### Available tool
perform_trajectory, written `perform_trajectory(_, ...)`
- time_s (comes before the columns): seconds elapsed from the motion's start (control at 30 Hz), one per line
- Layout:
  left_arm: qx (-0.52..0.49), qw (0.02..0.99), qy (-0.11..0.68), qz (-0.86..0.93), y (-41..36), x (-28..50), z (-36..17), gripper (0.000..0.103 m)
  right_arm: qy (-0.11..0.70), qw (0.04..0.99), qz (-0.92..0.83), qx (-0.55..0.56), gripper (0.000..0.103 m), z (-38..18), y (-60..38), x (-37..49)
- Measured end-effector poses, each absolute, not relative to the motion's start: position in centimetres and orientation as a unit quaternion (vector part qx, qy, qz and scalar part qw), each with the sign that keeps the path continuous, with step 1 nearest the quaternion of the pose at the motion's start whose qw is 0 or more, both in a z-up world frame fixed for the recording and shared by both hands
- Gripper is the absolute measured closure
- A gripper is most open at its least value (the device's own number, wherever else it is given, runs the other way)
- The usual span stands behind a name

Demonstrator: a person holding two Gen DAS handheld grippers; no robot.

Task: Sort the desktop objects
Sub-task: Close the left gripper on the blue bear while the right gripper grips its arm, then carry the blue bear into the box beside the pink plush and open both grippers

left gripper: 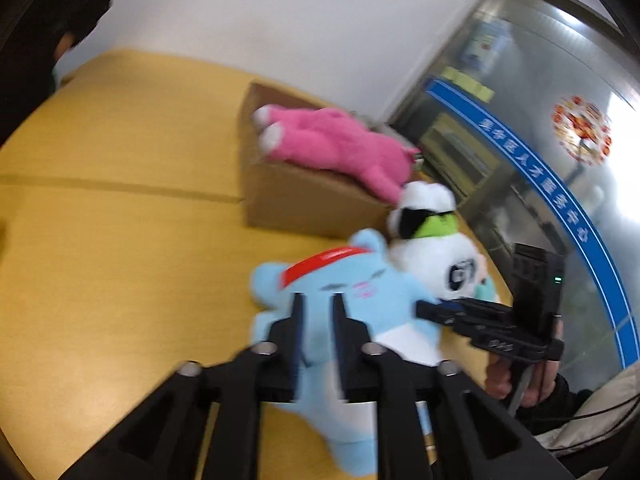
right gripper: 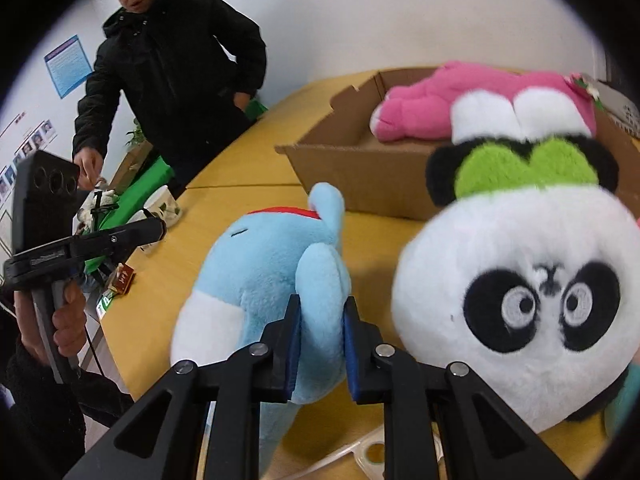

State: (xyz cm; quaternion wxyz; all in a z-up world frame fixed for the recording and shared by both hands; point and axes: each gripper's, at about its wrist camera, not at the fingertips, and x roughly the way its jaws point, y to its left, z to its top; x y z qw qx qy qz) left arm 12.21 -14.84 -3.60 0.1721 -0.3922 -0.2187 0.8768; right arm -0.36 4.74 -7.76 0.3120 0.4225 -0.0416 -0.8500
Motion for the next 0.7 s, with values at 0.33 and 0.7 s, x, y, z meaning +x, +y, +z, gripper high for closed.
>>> perform_trajectory(0.33,-0.464,0.215,-0.284,0.811,-14.9,10.3,-11.9,0.055,-0.038,0.301,-0.848,0.435,0.085,-8.9,5.5,-0.4)
perform_trajectory(0.7,-0.41,0.197,-0.22,0.863,-11.6,10.4,-3.3,0.083,-0.047,0.319,-0.871,0.372,0.086,-4.7,7.0,0.5)
